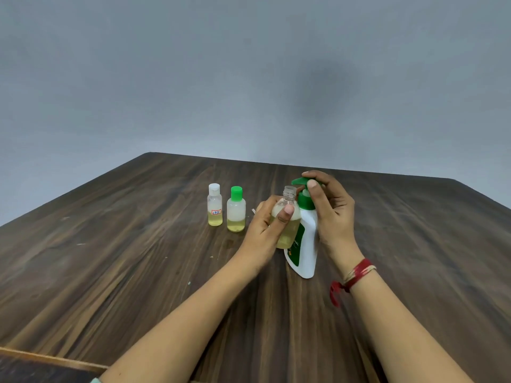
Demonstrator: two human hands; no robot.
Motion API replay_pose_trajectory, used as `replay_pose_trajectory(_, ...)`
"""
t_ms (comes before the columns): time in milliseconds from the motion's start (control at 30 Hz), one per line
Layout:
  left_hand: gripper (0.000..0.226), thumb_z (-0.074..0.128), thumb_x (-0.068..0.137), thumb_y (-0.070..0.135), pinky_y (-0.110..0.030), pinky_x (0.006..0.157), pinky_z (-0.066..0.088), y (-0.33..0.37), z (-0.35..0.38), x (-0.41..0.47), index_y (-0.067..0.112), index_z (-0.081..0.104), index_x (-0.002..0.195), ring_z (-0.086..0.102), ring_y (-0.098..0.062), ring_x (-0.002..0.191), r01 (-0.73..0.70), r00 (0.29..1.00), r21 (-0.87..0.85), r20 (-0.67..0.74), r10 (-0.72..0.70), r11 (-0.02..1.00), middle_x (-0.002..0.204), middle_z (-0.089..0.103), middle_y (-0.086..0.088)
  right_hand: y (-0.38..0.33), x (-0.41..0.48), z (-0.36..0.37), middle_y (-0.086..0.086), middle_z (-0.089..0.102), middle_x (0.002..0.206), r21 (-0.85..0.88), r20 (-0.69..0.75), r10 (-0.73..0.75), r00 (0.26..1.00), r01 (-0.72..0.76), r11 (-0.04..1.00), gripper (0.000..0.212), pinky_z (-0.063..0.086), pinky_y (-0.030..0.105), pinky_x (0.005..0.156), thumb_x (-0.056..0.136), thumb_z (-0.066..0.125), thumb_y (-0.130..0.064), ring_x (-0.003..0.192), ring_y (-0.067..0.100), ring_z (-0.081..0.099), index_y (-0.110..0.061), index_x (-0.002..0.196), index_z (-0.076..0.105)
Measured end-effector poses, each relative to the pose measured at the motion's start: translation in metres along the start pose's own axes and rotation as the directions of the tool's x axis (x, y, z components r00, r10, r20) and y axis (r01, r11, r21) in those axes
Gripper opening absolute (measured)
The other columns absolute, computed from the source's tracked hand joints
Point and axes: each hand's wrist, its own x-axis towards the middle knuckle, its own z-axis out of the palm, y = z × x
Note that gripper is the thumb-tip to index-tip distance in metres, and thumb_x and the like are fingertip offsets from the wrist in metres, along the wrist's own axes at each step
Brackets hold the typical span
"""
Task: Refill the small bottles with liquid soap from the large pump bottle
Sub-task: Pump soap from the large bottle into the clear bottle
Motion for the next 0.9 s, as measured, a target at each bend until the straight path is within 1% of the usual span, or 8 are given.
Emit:
replay_pose_trajectory(167, 0.045, 0.052, 0.074, 0.079, -0.029, 0.082, 0.044, -0.0008, -0.0004, 0.0014, 0.04, 0.062, 0.094, 0.054, -0.018, 0.099, -0.003, 1.0, 0.017, 0.0, 0.003, 1.0, 0.098, 0.062, 0.004, -0.0005, 0.0006, 0.0004, 0.011, 0.07, 0.099, 0.011, -0.004, 0.009, 1.0, -0.009, 1.0, 0.015, 0.054, 0.024, 0.076, 0.092, 0.056, -0.015, 0.088, 0.016, 0.068, -0.014, 0.102, 0.067)
replay_pose_trajectory(267, 0.044, 0.052, 0.073, 0.079, -0.031, 0.084, 0.047, 0.0003, -0.0003, 0.0009, 0.042, 0.062, 0.095, 0.056, -0.021, 0.102, 0.008, 1.0, 0.02, -0.001, -0.008, 1.0, 0.1, 0.063, 0.002, 0.0001, 0.0023, 0.0001, 0.001, 0.071, 0.093, 0.001, -0.004, 0.007, 1.0, -0.007, 1.0, 0.014, 0.054, 0.025, 0.075, 0.09, 0.056, -0.013, 0.087, 0.017, 0.068, -0.015, 0.098, 0.067)
replay_pose_trajectory(367, 0.045, 0.053, 0.075, 0.075, -0.03, 0.083, 0.046, 0.0015, 0.0001, 0.0004, 0.037, 0.061, 0.096, 0.056, -0.018, 0.1, 0.012, 1.0, 0.017, -0.006, -0.012, 1.0, 0.099, 0.063, 0.002, 0.0001, 0.0027, -0.0003, -0.006, 0.071, 0.085, -0.022, -0.003, 0.0, 1.0, 0.0, 1.0, 0.014, 0.052, 0.022, 0.072, 0.088, 0.054, -0.011, 0.081, 0.013, 0.067, -0.015, 0.093, 0.067)
replay_pose_trajectory(500, 0.043, 0.051, 0.072, 0.081, -0.031, 0.085, 0.046, 0.0004, -0.0003, 0.0014, 0.045, 0.062, 0.093, 0.055, -0.022, 0.103, 0.001, 1.0, 0.024, -0.008, -0.001, 1.0, 0.098, 0.063, 0.004, 0.0011, 0.0016, 0.0001, 0.008, 0.069, 0.089, -0.032, -0.008, 0.004, 1.0, -0.005, 0.999, 0.012, 0.053, 0.025, 0.071, 0.088, 0.056, -0.016, 0.081, 0.018, 0.066, -0.017, 0.093, 0.067)
replay_pose_trajectory(567, 0.042, 0.051, 0.073, 0.081, -0.035, 0.087, 0.046, 0.0, 0.0001, 0.0014, 0.045, 0.062, 0.092, 0.055, -0.028, 0.104, -0.007, 1.0, 0.025, -0.009, 0.007, 1.0, 0.099, 0.063, 0.004, 0.0011, 0.0012, 0.0004, 0.009, 0.069, 0.093, -0.024, -0.002, -0.003, 1.0, 0.003, 1.0, 0.012, 0.054, 0.025, 0.073, 0.089, 0.057, -0.019, 0.084, 0.018, 0.066, -0.018, 0.096, 0.067)
replay_pose_trajectory(667, 0.044, 0.051, 0.074, 0.08, -0.043, 0.09, 0.046, 0.0009, 0.0007, 0.0014, 0.042, 0.062, 0.094, 0.054, -0.035, 0.107, -0.008, 1.0, 0.02, -0.009, 0.009, 1.0, 0.1, 0.063, -0.001, 0.0, 0.0006, 0.0004, 0.008, 0.069, 0.099, -0.014, -0.001, -0.001, 1.0, 0.001, 1.0, 0.015, 0.054, 0.023, 0.074, 0.092, 0.056, -0.016, 0.088, 0.016, 0.067, -0.018, 0.102, 0.067)
replay_pose_trajectory(767, 0.044, 0.051, 0.073, 0.081, -0.039, 0.088, 0.045, 0.0024, 0.001, 0.0012, 0.043, 0.062, 0.093, 0.054, -0.025, 0.102, 0.002, 1.0, 0.022, -0.013, -0.002, 1.0, 0.098, 0.062, 0.002, -0.0005, 0.0003, 0.0008, 0.007, 0.069, 0.1, -0.014, 0.004, -0.007, 1.0, 0.007, 1.0, 0.016, 0.053, 0.022, 0.074, 0.092, 0.055, -0.015, 0.088, 0.014, 0.067, -0.018, 0.103, 0.066)
replay_pose_trajectory(900, 0.042, 0.051, 0.072, 0.081, -0.041, 0.089, 0.045, 0.0014, 0.001, 0.0015, 0.045, 0.062, 0.091, 0.053, -0.026, 0.102, -0.003, 1.0, 0.023, -0.021, 0.004, 1.0, 0.097, 0.062, 0.005, -0.0004, 0.0011, 0.001, 0.007, 0.069, 0.097, -0.013, 0.002, -0.003, 1.0, 0.003, 1.0, 0.015, 0.053, 0.023, 0.074, 0.091, 0.055, -0.014, 0.086, 0.015, 0.066, -0.016, 0.101, 0.066)
